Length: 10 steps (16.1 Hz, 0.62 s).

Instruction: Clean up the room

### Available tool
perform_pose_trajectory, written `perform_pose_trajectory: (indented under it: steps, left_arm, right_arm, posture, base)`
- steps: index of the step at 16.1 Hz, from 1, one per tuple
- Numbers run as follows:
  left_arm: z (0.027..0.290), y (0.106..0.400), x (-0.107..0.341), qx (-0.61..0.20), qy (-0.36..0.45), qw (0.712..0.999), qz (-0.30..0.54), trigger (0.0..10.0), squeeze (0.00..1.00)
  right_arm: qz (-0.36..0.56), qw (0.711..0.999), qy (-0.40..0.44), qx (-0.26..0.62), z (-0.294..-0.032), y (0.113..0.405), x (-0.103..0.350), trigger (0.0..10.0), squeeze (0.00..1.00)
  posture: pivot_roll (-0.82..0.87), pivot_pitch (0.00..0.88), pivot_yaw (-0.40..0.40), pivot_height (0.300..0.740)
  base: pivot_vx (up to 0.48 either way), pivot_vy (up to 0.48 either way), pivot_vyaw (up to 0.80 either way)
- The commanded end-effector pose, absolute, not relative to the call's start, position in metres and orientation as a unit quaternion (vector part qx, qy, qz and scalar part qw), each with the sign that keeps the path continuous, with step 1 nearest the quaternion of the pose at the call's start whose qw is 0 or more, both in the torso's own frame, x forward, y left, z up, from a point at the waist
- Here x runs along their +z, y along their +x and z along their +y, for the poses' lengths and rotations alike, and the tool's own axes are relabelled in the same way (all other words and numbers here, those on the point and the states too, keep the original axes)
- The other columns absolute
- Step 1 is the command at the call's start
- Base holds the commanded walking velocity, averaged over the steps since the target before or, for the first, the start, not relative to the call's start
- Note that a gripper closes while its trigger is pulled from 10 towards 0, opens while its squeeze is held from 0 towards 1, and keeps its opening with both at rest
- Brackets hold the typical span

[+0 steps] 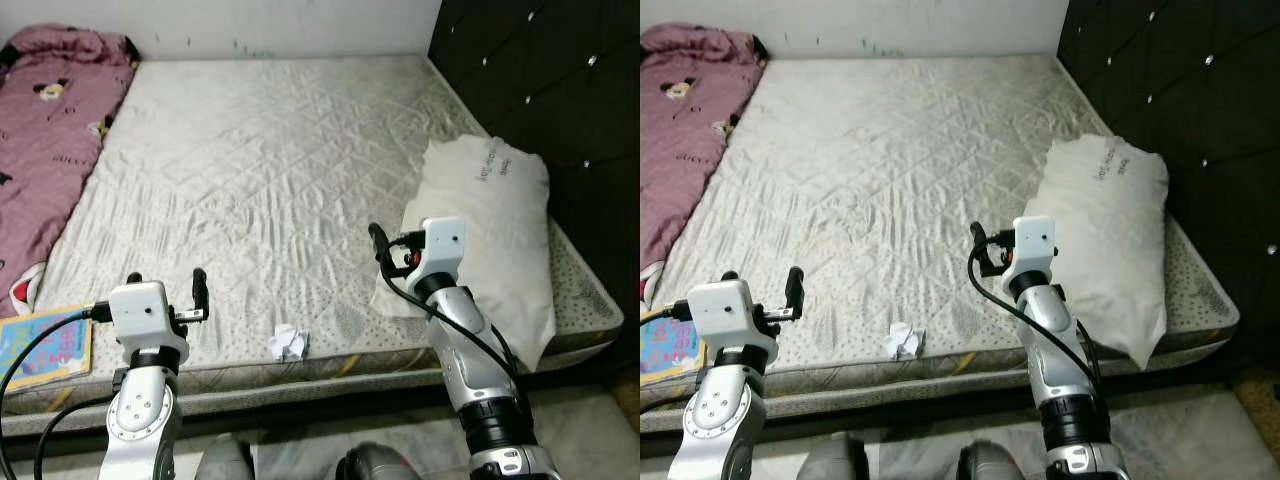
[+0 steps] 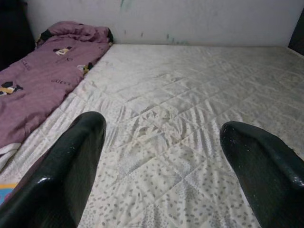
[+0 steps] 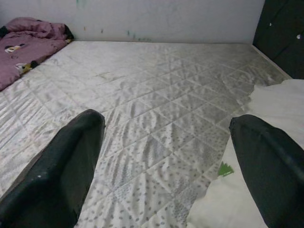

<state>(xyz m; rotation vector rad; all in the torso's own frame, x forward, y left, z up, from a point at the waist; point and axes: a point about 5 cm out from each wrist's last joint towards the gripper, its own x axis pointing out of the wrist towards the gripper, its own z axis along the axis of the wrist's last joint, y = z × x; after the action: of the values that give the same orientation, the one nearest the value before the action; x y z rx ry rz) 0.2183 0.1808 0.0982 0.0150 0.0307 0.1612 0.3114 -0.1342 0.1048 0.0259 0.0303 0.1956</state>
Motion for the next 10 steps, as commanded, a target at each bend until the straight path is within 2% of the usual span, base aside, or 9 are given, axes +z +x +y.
perform_pose_trajectory:
  steps: [1, 4, 10]
  left_arm:
    - [0.183, 0.217, 0.099, 0.089, 0.011, 0.996, 0.016, 10.0, 0.0]
    - [0.184, 0.218, 0.099, 0.091, 0.012, 0.996, 0.015, 10.0, 0.0]
    - [0.196, 0.219, 0.099, 0.141, 0.024, 0.989, 0.018, 10.0, 0.0]
  right_arm:
    - [0.013, 0.995, 0.014, 0.102, -0.133, 0.311, 0.106, 10.0, 0.0]
    - [0.012, 0.994, 0.013, 0.104, -0.133, 0.311, 0.106, 10.0, 0.0]
    - [0.017, 0.993, 0.016, 0.113, -0.131, 0.312, 0.105, 10.0, 0.0]
  posture:
    - [-0.01, 0.067, -0.019, 0.639]
    - [-0.01, 0.064, -0.019, 0.62]
    - [-0.01, 0.066, -0.021, 0.62]
  base:
    - [0.0, 0.0, 0.0]
    - [0.0, 0.0, 0.0]
    - [0.0, 0.0, 0.0]
